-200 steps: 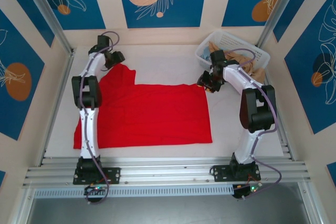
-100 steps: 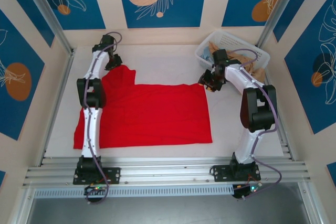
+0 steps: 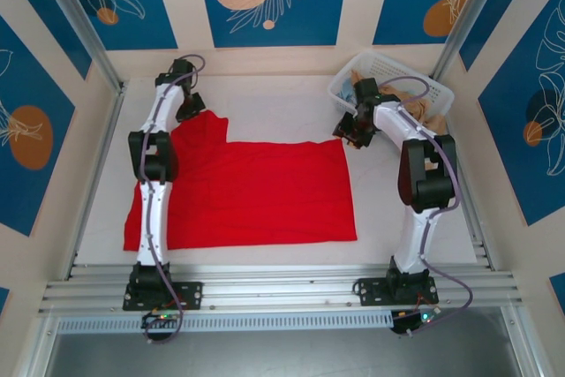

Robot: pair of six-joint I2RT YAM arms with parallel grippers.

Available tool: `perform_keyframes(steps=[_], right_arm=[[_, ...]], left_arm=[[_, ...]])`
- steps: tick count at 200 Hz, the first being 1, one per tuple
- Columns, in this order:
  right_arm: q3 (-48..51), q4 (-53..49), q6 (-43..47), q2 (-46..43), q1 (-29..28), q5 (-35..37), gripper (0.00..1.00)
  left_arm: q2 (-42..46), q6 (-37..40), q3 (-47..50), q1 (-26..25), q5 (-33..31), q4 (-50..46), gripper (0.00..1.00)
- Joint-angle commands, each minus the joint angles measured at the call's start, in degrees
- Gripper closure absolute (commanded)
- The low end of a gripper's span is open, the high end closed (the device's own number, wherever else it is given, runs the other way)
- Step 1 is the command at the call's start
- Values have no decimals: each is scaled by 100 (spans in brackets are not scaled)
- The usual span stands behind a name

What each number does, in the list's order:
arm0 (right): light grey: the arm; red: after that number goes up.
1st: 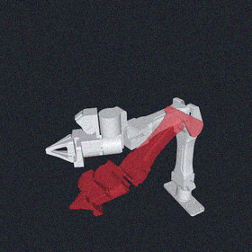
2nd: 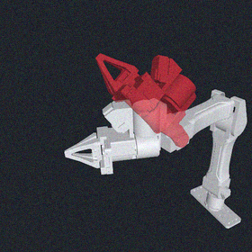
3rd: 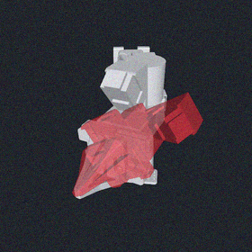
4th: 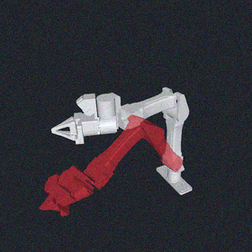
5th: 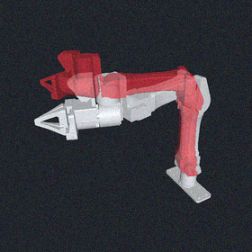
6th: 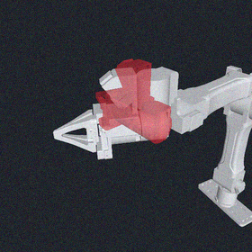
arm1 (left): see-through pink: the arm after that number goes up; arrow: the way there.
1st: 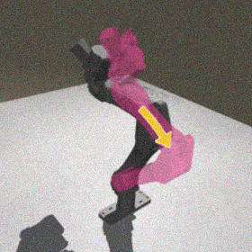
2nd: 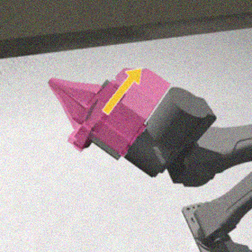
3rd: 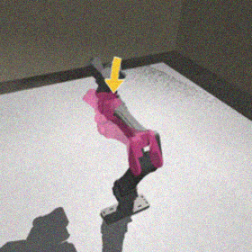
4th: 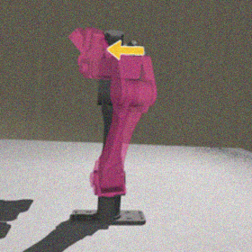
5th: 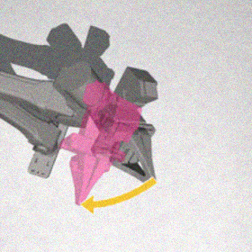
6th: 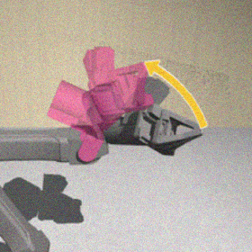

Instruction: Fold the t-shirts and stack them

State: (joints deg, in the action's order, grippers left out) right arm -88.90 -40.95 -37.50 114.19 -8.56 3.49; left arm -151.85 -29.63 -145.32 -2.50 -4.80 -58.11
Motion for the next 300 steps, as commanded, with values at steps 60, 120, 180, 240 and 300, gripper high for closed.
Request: perform_keyframes(steps=[60,120,180,240,300], right_arm=[[-1056,-309,225,1143,-203,522,65],[-758,-162,190,768,-536,1357,65],[-788,-121,382,582,-832,1830,57],[-1546,-535,425,1526,-927,1996,56],[-1558,-832,430,1578,-887,2467,57]], left_arm=[[1243,-142,631,-9,261,197,100],[1332,-12,658,31,597,98,100],[1850,-91,1538,356,-37,129,100],[2027,-29,1827,523,472,476,100],[1962,-111,1789,504,913,587,100]])
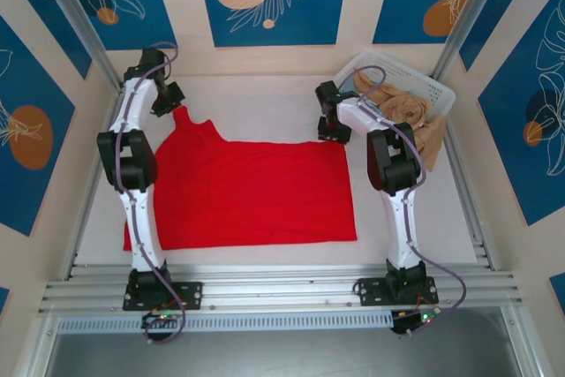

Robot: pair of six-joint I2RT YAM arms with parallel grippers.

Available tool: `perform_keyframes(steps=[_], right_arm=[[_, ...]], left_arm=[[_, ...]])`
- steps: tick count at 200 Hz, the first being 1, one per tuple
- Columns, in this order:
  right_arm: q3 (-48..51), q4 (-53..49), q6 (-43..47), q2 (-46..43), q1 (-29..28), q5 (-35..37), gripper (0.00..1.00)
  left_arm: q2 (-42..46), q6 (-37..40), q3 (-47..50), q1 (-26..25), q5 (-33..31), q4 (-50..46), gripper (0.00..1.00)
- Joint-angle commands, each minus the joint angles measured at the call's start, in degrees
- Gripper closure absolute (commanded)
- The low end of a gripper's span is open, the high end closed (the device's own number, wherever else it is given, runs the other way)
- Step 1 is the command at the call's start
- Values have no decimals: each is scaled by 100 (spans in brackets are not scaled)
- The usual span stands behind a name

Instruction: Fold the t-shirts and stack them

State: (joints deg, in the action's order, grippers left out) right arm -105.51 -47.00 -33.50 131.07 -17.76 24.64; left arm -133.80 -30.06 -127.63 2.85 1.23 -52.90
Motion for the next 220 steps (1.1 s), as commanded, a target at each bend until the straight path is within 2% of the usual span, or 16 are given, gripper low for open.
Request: perform_keyframes(steps=[1,67,130,157,180,205,220], right_arm=[[102,-233,28,-99,35,358,56],[140,-286,102,-437,-71,848,55],[401,-253,-148,-176,71,453,56],[356,-149,-116,-46,88,401,66],[368,-61,-32,-164,82,466,86],[519,143,165,-508,61,489,100],[680,313,331,-764,19,432,100]], left_arm=[[154,-68,20,-31,313,68,100],[195,-77,16,-103,351,79,100],[196,-109,4,-153,380,83,100],[237,-78,6,-167,377,61,100],[324,-43,-4,-164,323,18,100],[516,12,31,-167,167,-100,100],[780,18,224,-180,-23,-158,100]])
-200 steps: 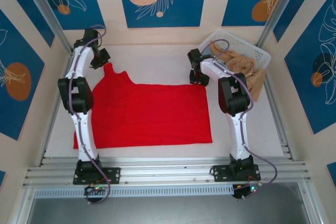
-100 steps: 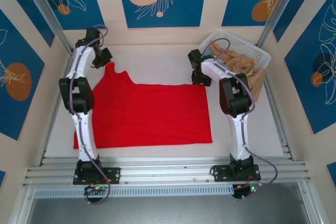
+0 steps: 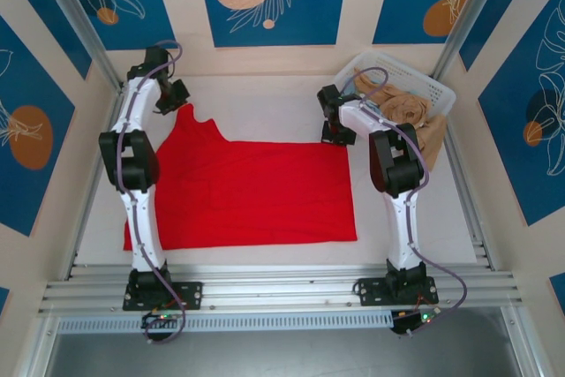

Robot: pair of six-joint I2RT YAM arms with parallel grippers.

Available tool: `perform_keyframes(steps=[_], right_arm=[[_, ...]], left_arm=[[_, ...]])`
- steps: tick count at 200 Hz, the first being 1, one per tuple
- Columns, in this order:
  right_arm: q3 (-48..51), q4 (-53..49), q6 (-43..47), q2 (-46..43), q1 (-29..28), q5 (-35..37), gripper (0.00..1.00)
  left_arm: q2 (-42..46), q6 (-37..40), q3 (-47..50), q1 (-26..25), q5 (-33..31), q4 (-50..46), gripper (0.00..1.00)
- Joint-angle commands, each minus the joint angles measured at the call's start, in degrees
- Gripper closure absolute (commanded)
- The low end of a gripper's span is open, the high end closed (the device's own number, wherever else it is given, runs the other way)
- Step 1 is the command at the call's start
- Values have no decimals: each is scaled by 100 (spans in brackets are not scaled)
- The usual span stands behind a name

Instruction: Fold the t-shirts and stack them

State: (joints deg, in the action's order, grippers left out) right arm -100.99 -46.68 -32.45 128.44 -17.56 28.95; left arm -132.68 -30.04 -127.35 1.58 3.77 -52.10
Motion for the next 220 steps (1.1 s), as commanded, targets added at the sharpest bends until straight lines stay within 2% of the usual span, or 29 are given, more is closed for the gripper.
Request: perform_keyframes(steps=[1,41,66,126,184,220], right_arm=[[246,294,241,-521,-1,-10,100],[974,651,486,-1312,-168,-229,100],[1507,710,357,-1913,-185,-412,100],[2861,582,-121,-3265,-254,-908,100],[3807,477,-356,-3726,-352,-1111,100],[4080,477,-385,-3798,-376,-1133,100]], left_arm=[[689,12,220,-57,-292,-239,100],[1936,-299,1697,-48,-750,-221,100],[2965,-483,2912,-43,-914,32,100],[5222,-815,4957,-9,-1545,-187,100],[7012,-1230,6483,8,-2196,-857,100],[7636,-1503,7154,7,-2199,-1107,100]])
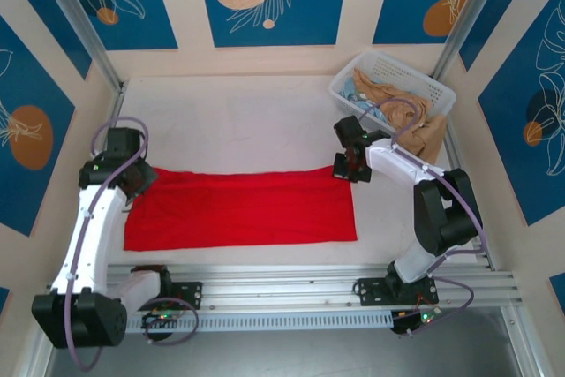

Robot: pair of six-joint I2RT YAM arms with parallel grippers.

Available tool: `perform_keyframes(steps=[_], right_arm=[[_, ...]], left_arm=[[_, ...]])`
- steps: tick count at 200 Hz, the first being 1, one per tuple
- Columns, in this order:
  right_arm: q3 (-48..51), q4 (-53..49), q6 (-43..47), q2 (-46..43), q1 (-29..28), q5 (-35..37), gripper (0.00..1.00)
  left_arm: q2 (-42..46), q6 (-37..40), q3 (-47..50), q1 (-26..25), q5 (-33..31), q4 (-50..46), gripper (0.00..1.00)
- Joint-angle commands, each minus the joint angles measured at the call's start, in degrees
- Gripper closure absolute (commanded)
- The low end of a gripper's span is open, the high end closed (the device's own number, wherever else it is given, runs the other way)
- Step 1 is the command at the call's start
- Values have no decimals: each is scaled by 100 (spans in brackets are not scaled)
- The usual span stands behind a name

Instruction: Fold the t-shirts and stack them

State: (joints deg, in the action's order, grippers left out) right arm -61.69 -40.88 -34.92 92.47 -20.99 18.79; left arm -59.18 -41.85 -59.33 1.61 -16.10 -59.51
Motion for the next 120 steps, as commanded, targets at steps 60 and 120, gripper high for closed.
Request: perform_keyframes(steps=[60,120], right_arm=[[235,-342,-279,-324,-107,138,100],[406,-595,-525,-491,-246,240,100]], left_arm=[[842,-746,760,5,-341,-623,100],[1096,-1197,1245,6,-234,-894,100]])
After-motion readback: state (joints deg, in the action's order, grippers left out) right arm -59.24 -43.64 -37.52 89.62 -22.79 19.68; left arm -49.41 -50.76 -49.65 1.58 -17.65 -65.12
